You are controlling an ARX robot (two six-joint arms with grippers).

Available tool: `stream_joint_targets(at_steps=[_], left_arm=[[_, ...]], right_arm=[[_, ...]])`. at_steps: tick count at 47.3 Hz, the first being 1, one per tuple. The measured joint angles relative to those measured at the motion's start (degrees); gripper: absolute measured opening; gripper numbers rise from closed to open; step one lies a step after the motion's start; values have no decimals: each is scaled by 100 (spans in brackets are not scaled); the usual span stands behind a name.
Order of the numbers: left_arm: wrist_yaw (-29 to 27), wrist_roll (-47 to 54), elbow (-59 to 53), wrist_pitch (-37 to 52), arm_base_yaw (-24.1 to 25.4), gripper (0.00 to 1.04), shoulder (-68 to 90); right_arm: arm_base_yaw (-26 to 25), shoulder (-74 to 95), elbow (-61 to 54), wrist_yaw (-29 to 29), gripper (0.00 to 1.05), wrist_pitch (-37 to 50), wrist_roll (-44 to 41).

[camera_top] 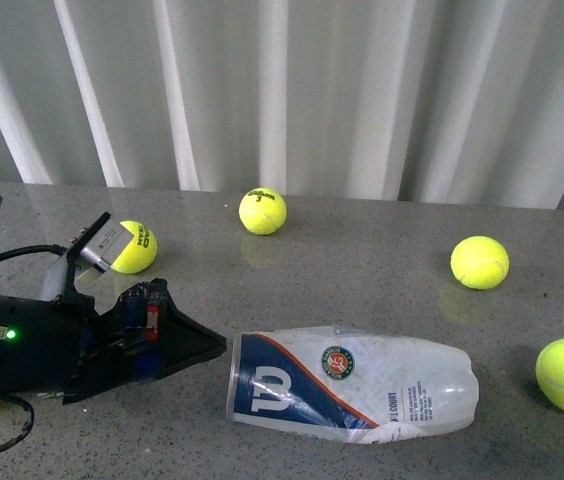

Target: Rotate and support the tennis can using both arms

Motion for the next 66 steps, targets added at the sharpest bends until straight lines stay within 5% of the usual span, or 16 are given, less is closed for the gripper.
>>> stream_joint_targets(at_steps=[34, 66], left_arm=[[317, -944, 748, 516, -710, 98, 887], [529, -2142, 645, 1539, -944, 3, 1019]], right_arm=[[0, 0, 0, 0, 98, 0, 0], [0, 0, 0, 0, 98, 0, 0]])
